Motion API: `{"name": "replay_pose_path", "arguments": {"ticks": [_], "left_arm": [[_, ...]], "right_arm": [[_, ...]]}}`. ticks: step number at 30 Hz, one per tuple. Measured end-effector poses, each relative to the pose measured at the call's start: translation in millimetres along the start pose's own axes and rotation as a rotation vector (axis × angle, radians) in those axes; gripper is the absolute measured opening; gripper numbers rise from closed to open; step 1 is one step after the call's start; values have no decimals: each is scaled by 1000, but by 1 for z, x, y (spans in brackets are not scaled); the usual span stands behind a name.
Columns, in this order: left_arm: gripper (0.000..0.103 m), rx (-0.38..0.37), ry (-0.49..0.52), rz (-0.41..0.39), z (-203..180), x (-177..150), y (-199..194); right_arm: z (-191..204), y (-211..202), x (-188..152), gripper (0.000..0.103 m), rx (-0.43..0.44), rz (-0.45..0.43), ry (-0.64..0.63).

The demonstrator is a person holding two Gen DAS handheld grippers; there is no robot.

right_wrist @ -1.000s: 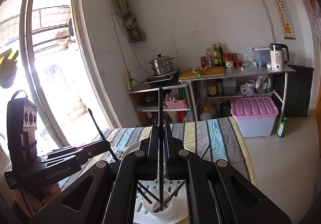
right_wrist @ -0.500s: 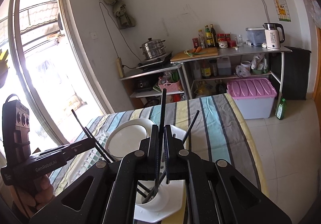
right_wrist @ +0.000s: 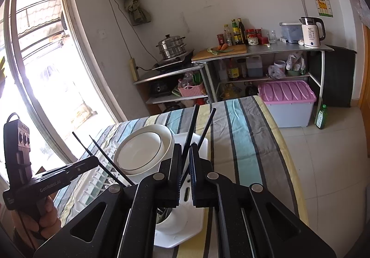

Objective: Organize utensils
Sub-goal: 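Insert the left tool's chopstick into the white cup and open while the right tool releases its own, then move both open tools back down toward the remaining chopsticks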

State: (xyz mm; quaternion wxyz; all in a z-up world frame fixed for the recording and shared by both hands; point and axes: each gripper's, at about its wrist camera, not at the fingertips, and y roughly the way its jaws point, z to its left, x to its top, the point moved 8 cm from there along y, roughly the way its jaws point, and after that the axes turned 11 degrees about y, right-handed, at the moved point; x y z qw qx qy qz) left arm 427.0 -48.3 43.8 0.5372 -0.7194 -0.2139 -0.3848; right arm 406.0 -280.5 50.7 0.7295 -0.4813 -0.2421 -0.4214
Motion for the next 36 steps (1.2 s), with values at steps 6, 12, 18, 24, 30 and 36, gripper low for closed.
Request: {"name": "replay_pose_path", "arguments": {"ticks": [6,12,18,24,30,36], "left_arm": [[9,20,20,-6,1,-4,-5],[15,33,32,-17,0,-12,-19],[17,35,51,-45,-6,-30,-50],[17,38,91,-74,-17,-70,-92],[17,47,111,-107,-28,-115,-134],[17,81,136,-132,-41,-156,-166]], "right_arm": [[-2,-8,-6,15,-14,0,-10],[2,-28,-17,15,-5,-5,-41],[12,-63,-41,15,23,-17,-71],[16,-104,-86,15,47,-13,-96],[16,-141,-131,15,41,-23,-110],[14,-166,-168,15,27,-17,-128]]}}
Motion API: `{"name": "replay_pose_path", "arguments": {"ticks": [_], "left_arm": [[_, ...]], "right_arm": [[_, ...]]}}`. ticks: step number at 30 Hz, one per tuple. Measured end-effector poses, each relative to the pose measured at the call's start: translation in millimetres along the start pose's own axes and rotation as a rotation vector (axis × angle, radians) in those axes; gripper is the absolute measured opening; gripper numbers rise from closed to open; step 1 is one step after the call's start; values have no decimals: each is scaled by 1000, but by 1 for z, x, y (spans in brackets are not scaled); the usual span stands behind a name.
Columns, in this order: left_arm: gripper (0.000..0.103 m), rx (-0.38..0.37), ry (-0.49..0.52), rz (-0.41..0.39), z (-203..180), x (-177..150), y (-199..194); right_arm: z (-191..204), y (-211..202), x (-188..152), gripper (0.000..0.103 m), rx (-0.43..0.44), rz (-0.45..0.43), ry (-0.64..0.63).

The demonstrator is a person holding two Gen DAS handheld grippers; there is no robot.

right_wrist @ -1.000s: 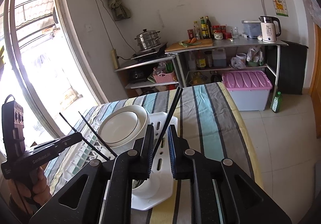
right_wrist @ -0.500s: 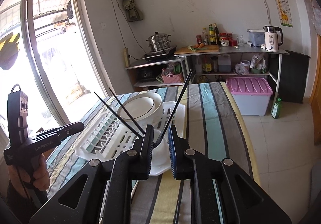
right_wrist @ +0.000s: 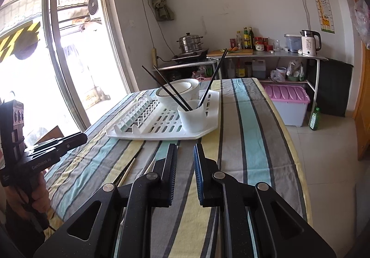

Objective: Organize utensils
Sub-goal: 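Move both open tools back down toward the remaining chopsticks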

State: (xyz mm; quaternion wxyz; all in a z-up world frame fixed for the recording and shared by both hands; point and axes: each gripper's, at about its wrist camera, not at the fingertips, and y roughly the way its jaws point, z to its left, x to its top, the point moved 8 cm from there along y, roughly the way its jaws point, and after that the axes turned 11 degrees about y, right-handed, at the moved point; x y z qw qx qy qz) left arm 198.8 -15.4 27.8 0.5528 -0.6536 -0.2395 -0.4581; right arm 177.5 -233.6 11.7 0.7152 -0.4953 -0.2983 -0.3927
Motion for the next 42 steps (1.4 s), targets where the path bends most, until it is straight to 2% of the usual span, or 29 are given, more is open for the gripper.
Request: {"name": "replay_pose_path", "arguments": {"ticks": [7,12,19,30,42], "left_arm": [[17,21,-12,21,-4,-36,-22],[21,33,-6,58,-6,-58,-27],[22,37,-6,88,-4,-68,-21],[23,44,22,210,9,-77,29],[23,8,29,339,25,-82,85]], "right_arm": [[2,-17,-31,15,-11,15,-9],[-2,-22,-48,16,-24,37,-7],[-13,-14,-56,16,-45,69,0],[-36,32,-56,17,-97,161,-12],[-54,78,-52,17,-155,263,-51]]}}
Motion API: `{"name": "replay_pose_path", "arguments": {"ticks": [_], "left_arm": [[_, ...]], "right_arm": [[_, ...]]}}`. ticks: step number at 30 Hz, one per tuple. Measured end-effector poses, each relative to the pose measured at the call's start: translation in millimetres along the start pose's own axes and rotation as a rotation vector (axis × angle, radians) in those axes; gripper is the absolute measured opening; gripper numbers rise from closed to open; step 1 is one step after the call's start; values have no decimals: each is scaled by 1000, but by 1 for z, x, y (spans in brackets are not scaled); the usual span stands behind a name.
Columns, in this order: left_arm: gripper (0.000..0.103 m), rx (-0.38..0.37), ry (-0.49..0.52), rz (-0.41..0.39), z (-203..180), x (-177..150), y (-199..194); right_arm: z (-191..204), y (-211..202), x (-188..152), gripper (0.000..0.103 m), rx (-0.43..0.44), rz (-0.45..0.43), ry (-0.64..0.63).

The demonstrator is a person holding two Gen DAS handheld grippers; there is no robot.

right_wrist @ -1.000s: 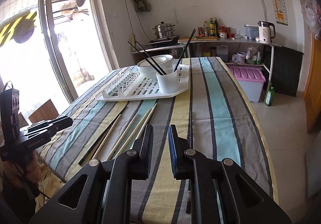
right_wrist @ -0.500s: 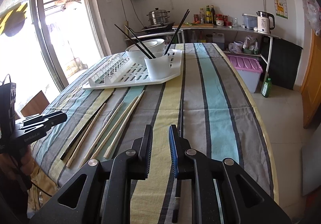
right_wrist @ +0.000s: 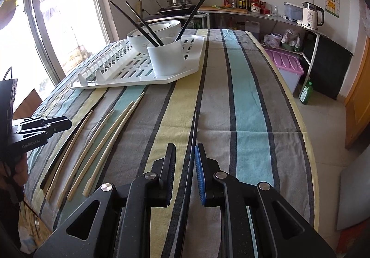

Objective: Organize utensils
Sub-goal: 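Move both open tools back down toward the remaining chopsticks, then close the left tool on a black chopstick while the right tool grasps another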

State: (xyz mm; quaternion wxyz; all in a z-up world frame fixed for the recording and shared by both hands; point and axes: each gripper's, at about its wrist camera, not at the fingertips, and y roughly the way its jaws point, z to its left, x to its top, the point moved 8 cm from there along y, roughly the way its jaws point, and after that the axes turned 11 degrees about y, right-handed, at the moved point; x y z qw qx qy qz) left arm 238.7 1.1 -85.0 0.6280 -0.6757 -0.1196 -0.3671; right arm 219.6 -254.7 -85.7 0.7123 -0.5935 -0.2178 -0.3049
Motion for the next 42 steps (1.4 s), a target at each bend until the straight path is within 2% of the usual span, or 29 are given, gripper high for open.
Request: {"name": "replay_pose_path", "arguments": {"ticks": [12,25,28,33,36,42], "left_arm": [[26,-17,2,52,2,12,24],[26,50,85,88,-2,18,32],[23,40,94,95,-3,20,34],[14,23,103,99,-4,23,36],[8,19,108,99,-4,24,37],[6,-11,89,100,-2,24,36]], "right_arm": [[-4,29,6,18,-47,74,-41],[0,45,10,17,-100,129,-83],[3,47,10,17,-101,141,-86],[5,49,10,7,-85,155,-87],[6,50,12,6,-81,160,-79],[10,44,14,5,-45,140,-52]]}}
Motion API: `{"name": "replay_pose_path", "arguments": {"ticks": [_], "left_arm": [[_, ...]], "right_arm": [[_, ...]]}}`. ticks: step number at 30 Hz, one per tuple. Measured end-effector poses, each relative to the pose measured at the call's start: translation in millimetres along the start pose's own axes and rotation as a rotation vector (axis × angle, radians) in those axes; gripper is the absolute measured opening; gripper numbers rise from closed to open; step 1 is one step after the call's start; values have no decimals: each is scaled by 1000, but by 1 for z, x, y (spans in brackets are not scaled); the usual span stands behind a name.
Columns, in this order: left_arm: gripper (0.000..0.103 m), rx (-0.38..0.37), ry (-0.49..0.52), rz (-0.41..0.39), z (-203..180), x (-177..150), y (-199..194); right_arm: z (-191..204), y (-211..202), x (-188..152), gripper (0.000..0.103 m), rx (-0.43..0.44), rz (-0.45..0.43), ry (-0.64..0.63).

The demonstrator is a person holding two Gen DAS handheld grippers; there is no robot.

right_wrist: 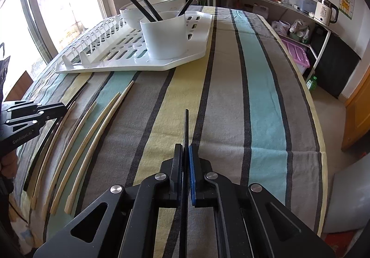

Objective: Organize utensils
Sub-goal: 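Close the left tool on a black chopstick while the right tool grasps another, then lift the left tool's black chopstick to the white cup while the right tool carries its own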

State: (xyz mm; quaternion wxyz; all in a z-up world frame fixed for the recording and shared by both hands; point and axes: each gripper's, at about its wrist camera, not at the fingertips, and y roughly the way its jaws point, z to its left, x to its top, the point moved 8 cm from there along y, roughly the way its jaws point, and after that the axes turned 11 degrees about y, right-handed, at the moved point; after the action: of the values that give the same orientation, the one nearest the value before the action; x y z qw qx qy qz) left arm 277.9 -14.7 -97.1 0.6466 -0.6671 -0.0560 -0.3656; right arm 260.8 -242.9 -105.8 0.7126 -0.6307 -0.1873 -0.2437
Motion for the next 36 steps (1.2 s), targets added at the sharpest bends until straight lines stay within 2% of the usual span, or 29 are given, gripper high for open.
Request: {"name": "replay_pose_path", "arguments": {"ticks": [9,23,36], "left_arm": [[6,1,-43,-81,12,13,-30],[5,33,-94,-298,38,52,-117],[5,34,-140,-390,39,33,-157]], "right_arm": [[12,-36,22,5,55,-113,14],[23,-108,59,5,126,-317,48],[24,-145,45,5,145,-389,52]]}}
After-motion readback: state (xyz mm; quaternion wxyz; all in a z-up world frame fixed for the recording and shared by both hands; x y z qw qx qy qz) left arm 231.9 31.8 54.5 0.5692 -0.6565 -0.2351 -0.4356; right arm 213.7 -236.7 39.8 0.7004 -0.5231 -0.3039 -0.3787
